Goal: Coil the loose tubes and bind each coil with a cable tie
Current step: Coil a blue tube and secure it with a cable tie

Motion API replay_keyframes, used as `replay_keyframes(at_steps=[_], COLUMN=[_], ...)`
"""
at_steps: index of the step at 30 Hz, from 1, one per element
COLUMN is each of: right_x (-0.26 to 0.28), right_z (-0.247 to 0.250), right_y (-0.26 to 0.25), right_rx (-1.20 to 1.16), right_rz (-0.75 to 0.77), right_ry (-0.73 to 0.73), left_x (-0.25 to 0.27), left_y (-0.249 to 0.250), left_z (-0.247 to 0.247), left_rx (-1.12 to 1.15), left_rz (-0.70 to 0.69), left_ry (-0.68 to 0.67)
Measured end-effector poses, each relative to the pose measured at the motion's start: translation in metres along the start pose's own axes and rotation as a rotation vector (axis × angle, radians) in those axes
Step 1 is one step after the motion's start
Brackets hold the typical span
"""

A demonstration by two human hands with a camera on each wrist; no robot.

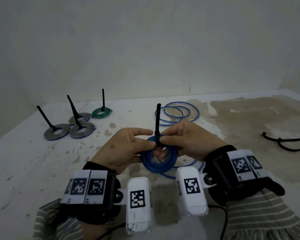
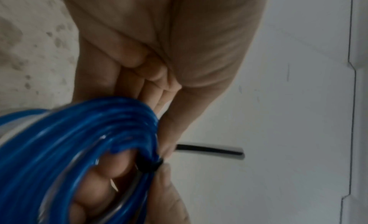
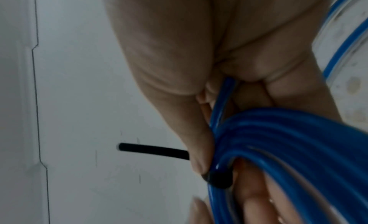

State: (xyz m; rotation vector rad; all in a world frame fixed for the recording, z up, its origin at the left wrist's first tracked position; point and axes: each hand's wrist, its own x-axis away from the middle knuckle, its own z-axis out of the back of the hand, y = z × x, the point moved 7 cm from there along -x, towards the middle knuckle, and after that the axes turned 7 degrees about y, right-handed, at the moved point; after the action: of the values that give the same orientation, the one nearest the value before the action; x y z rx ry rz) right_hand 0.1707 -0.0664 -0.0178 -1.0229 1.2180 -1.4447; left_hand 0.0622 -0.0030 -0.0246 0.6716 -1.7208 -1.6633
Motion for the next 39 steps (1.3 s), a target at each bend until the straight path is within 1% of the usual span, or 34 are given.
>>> replay_keyframes(at_steps=[2, 5, 8, 11, 14, 19, 23, 25, 29, 31, 33, 36, 39], right_x=[0.000, 0.001, 0.001, 0.001, -0.001, -0.005, -0.007, -0.008, -0.010, -0.011, -0.011, -0.011, -0.011], right_z=[0.002, 0.002, 0.003, 0.004, 0.005, 0.010, 0.010, 0.009, 0.006, 0.010, 0.017, 0.024, 0.020], right_y=[0.001, 0.001, 0.001, 0.002, 0.003, 0.002, 0.000, 0.000, 0.004, 0.011, 0.015, 0.014, 0.015], right_rx=[-0.011, 0.004, 0.047, 0.069, 0.080, 0.182, 0.100, 0.045, 0.050, 0.148, 0.284, 0.394, 0.502], right_rz=[0.006, 0.017, 0.020, 0.040, 0.063, 0.126, 0.153, 0.164, 0.134, 0.088, 0.066, 0.088, 0.081], right_ry=[0.006, 0.009, -0.002, 0.005, 0.041, 0.131, 0.216, 0.257, 0.270, 0.279, 0.295, 0.322, 0.259], left_x=[0.002, 0.000, -0.003, -0.004, -0.006, -0.008, -0.008, -0.007, -0.003, -0.001, -0.002, -0.002, 0.011], left_y=[0.001, 0.003, 0.005, 0.005, 0.004, 0.002, 0.005, 0.005, 0.006, 0.007, 0.007, 0.000, -0.008], left_z=[0.001, 0.001, 0.005, 0.004, 0.002, 0.002, 0.009, 0.015, 0.026, 0.040, 0.066, 0.125, 0.186], left_rx=[-0.039, -0.114, -0.112, -0.103, -0.098, -0.084, -0.166, -0.200, -0.234, -0.230, -0.238, -0.338, -0.367], left_rz=[-0.010, -0.046, -0.060, -0.059, -0.049, 0.001, 0.041, 0.046, 0.042, 0.055, 0.084, 0.141, 0.194], left_ry=[-0.004, 0.041, 0.079, 0.087, 0.108, 0.122, 0.116, 0.146, 0.188, 0.241, 0.344, 0.526, 0.725])
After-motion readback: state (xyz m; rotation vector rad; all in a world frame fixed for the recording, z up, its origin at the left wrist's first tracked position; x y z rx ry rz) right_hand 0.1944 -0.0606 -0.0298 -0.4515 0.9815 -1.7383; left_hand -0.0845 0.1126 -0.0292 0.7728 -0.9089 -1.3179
